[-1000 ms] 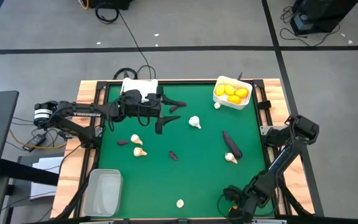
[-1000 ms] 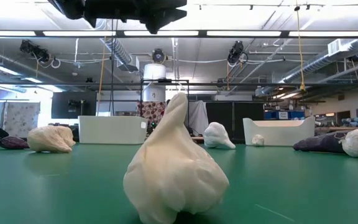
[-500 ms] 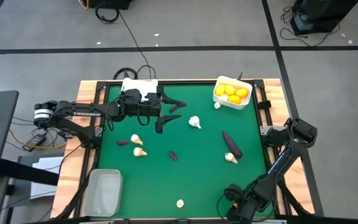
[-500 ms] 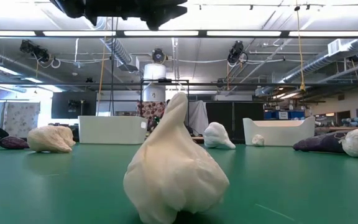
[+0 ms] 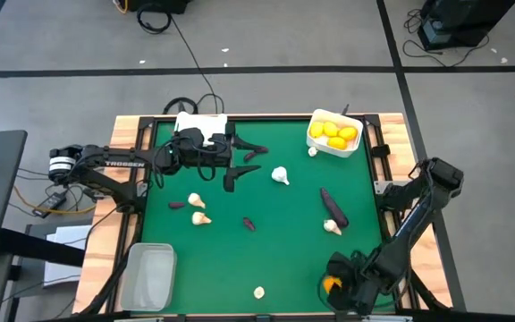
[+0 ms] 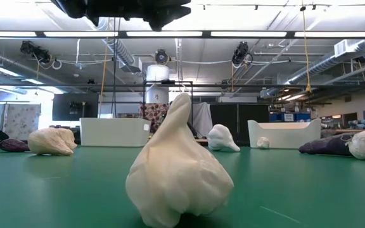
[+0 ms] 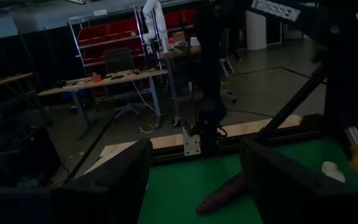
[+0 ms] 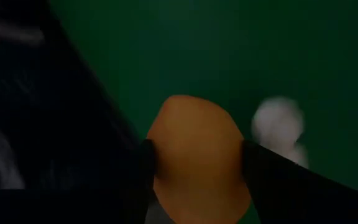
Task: Sort produce into baskets
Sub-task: Put the yellow lemon into the right white bin
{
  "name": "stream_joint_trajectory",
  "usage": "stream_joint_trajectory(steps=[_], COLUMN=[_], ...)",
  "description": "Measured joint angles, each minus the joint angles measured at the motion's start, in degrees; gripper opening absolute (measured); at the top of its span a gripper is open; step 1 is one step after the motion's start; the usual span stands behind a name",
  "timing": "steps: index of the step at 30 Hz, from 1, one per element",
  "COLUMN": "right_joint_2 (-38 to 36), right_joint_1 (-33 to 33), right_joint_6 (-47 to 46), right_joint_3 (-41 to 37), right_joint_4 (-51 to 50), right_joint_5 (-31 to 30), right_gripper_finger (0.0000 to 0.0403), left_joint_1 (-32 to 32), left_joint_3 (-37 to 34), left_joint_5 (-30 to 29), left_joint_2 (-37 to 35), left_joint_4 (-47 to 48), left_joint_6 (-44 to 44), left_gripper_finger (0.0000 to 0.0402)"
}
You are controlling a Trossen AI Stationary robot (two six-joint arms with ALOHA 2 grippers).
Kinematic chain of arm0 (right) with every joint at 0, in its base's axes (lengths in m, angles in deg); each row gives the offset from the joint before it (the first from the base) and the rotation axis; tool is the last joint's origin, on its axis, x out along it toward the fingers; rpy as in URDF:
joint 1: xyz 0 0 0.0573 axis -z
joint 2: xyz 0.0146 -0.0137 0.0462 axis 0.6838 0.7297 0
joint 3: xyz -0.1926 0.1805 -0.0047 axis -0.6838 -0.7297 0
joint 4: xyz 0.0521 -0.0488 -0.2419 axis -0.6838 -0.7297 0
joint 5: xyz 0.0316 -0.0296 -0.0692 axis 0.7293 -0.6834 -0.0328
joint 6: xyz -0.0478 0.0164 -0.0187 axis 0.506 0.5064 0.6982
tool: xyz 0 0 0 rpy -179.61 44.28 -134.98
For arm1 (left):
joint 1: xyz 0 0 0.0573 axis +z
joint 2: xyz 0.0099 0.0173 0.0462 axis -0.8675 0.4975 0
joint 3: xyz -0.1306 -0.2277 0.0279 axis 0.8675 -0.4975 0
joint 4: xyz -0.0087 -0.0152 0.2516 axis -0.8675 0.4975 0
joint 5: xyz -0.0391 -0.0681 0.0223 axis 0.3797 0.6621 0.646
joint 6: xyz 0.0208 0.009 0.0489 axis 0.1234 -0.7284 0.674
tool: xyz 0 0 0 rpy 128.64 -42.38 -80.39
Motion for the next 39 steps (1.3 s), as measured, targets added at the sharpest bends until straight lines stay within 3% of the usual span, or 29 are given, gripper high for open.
stream_joint_trajectory(steps=[6, 11, 15, 22, 29, 33, 39], right_joint_2=[-5.69, -7.81, -9.21, -9.74, -9.74, -9.74, -9.74], right_joint_1=[4.17, 13.46, 24.49, 47.61, 66.54, 74.0, 80.04], right_joint_6=[1.61, 0.8, 1.3, 17.38, 38.58, 50.57, 63.74], right_joint_3=[0.07, 0.07, 0.07, 0.07, 0.07, -0.1, -1.09], right_joint_4=[-19.23, -34.21, -38.96, -38.88, -26.76, -15.74, -4.89], right_joint_5=[-24.22, -35.58, -42.63, -43.81, -43.22, -36.77, -31.39], right_gripper_finger=[0.0234, 0.0234, 0.0234, 0.0234, 0.0234, 0.0235, 0.0253], left_joint_1=[0.02, -0.01, 0.04, -0.11, -1.12, -2.04, -2.34], left_joint_3=[0.0, 0.0, 0.09, 0.07, 0.07, 0.07, 0.0], left_joint_5=[-0.03, -5.49, -12.68, -14.78, -15.02, -15.39, -15.43], left_joint_2=[0.0, 0.02, 1.03, 4.12, 4.95, 5.02, 5.45], left_joint_4=[2.73, 5.82, 10.48, 14.82, 19.45, 20.52, 21.07], left_joint_6=[0.01, 0.07, -0.14, -3.33, -4.93, -5.71, -5.69], left_gripper_finger=[0.0253, 0.0253, 0.0253, 0.0253, 0.0253, 0.0253, 0.0253])
